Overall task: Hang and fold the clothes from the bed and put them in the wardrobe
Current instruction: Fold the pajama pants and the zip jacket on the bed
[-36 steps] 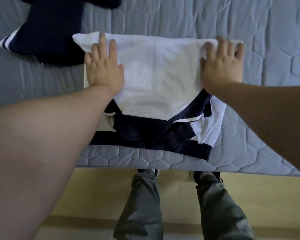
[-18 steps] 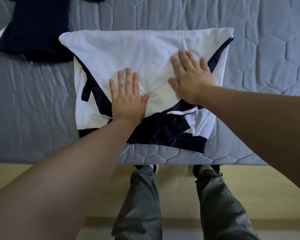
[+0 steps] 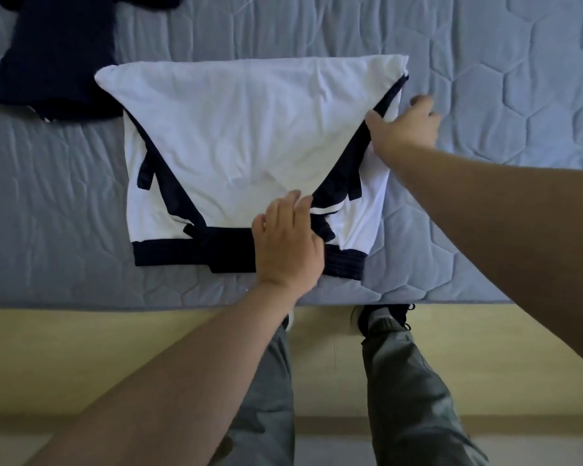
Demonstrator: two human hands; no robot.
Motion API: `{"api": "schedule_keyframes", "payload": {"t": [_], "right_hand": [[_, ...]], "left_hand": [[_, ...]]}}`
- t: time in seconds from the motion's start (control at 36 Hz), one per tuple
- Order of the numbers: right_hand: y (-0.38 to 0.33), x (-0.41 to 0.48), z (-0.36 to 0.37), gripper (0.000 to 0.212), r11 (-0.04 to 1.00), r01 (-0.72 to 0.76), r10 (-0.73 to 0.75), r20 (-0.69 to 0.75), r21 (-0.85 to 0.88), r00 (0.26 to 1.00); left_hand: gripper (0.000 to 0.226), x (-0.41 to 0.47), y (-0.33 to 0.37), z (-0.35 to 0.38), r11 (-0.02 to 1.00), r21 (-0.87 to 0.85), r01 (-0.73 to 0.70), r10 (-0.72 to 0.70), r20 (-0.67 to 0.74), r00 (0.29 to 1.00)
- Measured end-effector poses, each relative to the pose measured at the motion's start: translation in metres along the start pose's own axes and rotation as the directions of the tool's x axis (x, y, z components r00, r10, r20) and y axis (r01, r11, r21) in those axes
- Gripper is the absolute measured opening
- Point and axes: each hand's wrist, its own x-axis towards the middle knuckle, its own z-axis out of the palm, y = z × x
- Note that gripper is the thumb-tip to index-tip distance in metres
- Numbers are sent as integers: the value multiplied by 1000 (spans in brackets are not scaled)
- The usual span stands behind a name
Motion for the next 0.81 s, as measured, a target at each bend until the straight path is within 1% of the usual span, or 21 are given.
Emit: {"api": "schedule_keyframes", "payload": {"t": [0.03,0.06,0.11,0.17,0.22,0.31,0.36,0.42,0.47,0.53,0.58,0.64,0.69,0.75,0.81], "right_hand": [[-3,6,0,79,995,-66,65,21,74,998],[-7,12,0,79,981,-120,115,38,154,993],[-15,24,-1,74,925,-194,175,89,327,981],[-21,31,-2,60,863,-254,198,170,438,965],[-24,33,-2,36,856,-260,182,211,446,960],[-23,34,-2,31,890,-228,140,240,394,961],[-22,32,-4,23,904,-223,124,276,365,953],[-22,31,-9,24,909,-211,103,297,358,949],[-23,31,-13,25,924,-158,55,287,348,956],[-24,29,-18,18,937,-95,0,270,337,963],[-23,27,-23,14,946,-42,-46,262,322,964],[-21,25,-29,14,954,-6,-74,257,299,964],[-18,23,-38,14,963,2,-72,250,270,966],[-14,22,-50,15,968,-10,-49,227,251,973],[-12,22,-66,24,973,-14,-27,171,231,985]], "left_hand": [[56,-3,14,2,999,-19,30,-30,-5,1000],[63,-5,29,5,997,-26,79,-78,23,997],[89,-2,55,14,973,-24,228,-223,143,964],[114,7,75,25,926,-28,376,-358,253,899],[128,18,90,35,873,-33,486,-451,321,833],[137,32,102,42,824,16,566,-525,395,754],[133,37,104,43,812,41,582,-546,407,733],[123,40,104,43,807,43,589,-555,398,731],[112,37,102,40,811,43,583,-556,365,747],[106,33,100,36,819,39,572,-548,345,762],[103,29,96,31,824,36,566,-540,353,764],[94,27,95,25,828,17,560,-525,373,765],[87,28,98,17,833,-28,553,-495,409,767],[84,27,105,6,853,-75,517,-429,464,775],[81,26,115,-6,876,-141,462,-337,506,794]]}}
